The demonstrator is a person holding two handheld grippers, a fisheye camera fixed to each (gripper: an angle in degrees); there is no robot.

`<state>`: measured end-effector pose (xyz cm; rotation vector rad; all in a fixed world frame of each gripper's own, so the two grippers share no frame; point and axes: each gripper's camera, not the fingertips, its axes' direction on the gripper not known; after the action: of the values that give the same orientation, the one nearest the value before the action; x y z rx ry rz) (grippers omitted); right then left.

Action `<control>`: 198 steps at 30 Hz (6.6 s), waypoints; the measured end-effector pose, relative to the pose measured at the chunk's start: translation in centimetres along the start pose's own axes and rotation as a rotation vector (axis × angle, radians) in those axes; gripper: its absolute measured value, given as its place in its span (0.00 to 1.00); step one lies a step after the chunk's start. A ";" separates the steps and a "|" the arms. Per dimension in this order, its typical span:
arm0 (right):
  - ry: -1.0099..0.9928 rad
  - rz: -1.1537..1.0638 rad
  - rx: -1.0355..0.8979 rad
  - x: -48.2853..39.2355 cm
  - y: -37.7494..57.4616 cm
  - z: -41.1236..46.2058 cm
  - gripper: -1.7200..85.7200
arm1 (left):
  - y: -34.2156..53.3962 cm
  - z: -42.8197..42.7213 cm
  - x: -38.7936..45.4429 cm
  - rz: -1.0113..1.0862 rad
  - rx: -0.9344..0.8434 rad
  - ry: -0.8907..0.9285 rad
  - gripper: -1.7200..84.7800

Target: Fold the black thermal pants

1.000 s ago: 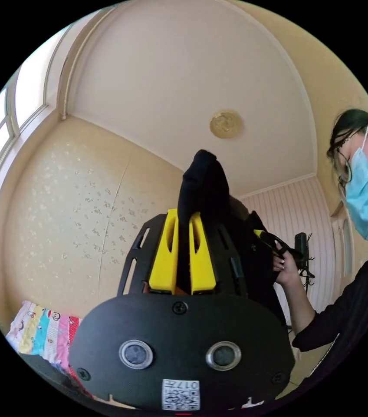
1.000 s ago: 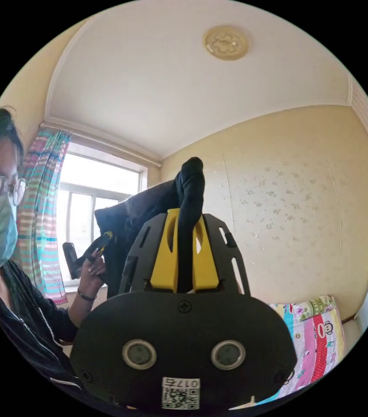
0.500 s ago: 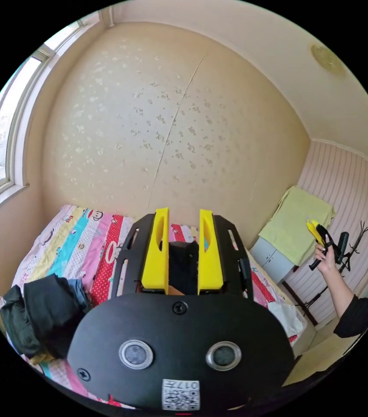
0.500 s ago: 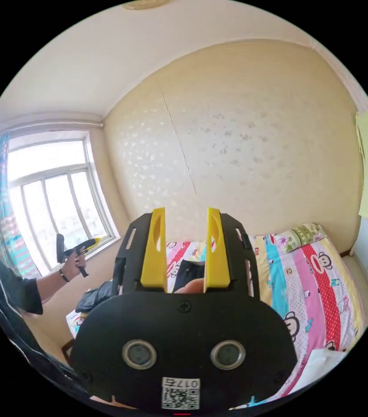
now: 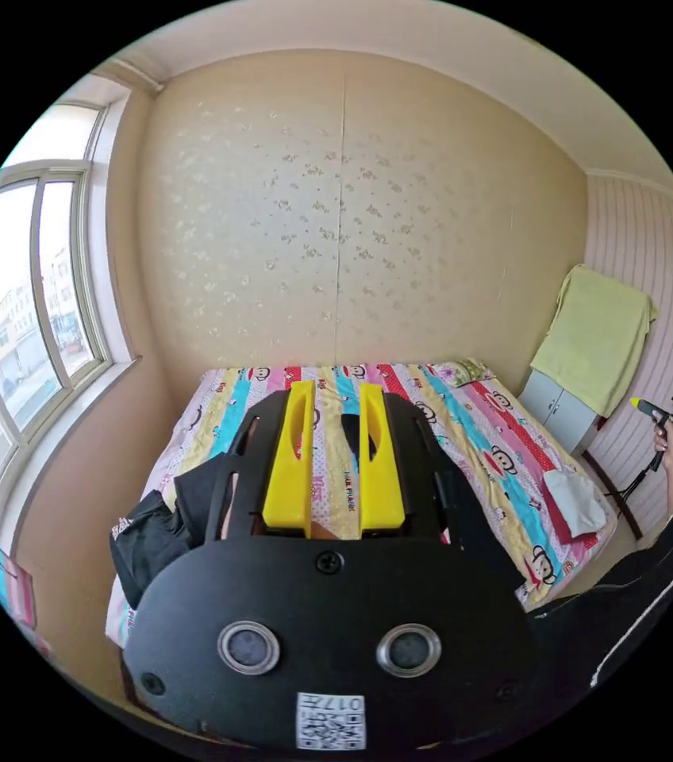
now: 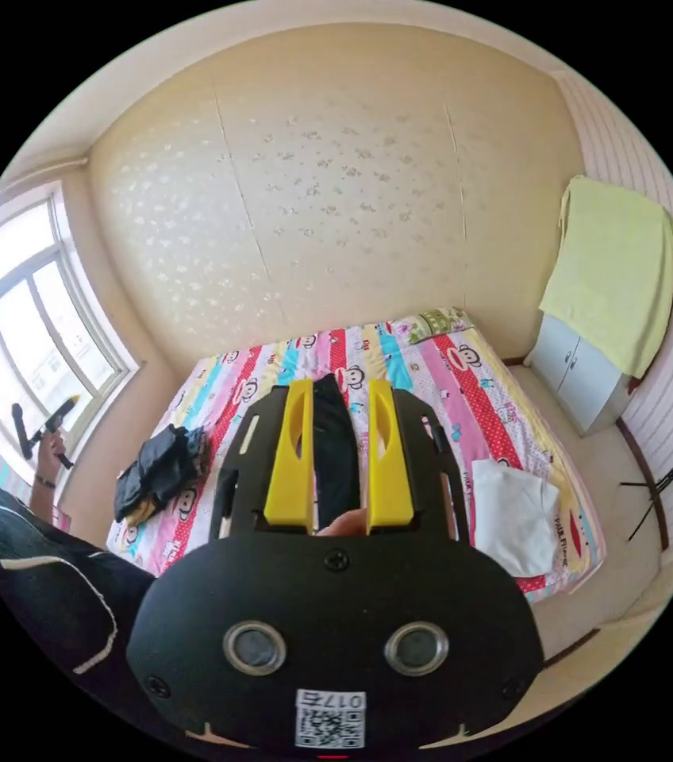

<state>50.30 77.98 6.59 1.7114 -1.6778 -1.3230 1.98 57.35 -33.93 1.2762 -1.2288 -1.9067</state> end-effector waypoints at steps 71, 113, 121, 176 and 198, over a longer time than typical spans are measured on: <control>-0.514 -0.013 -0.485 2.6 -10.8 -6.1 0.18 | -0.3 10.2 4.6 0.145 -0.934 0.459 0.01; -0.342 0.410 -0.809 39.7 -12.5 6.9 0.22 | 7.1 27.3 -16.9 -0.111 -1.366 0.602 0.01; -0.278 0.481 -0.942 44.6 -8.5 12.3 0.23 | 12.1 32.2 -16.3 -0.112 -1.496 0.603 0.01; -1.021 0.652 -0.747 55.9 -19.7 3.6 0.11 | 28.5 33.0 -20.0 0.067 -0.833 0.487 0.08; -0.447 0.325 -0.668 56.9 -34.1 40.2 0.07 | 12.5 20.9 -34.0 -0.393 -0.656 0.771 0.08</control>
<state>26.23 45.02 -59.41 0.7696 -1.3937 -1.9012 -3.70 87.43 -5.38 1.6762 0.0421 -1.5685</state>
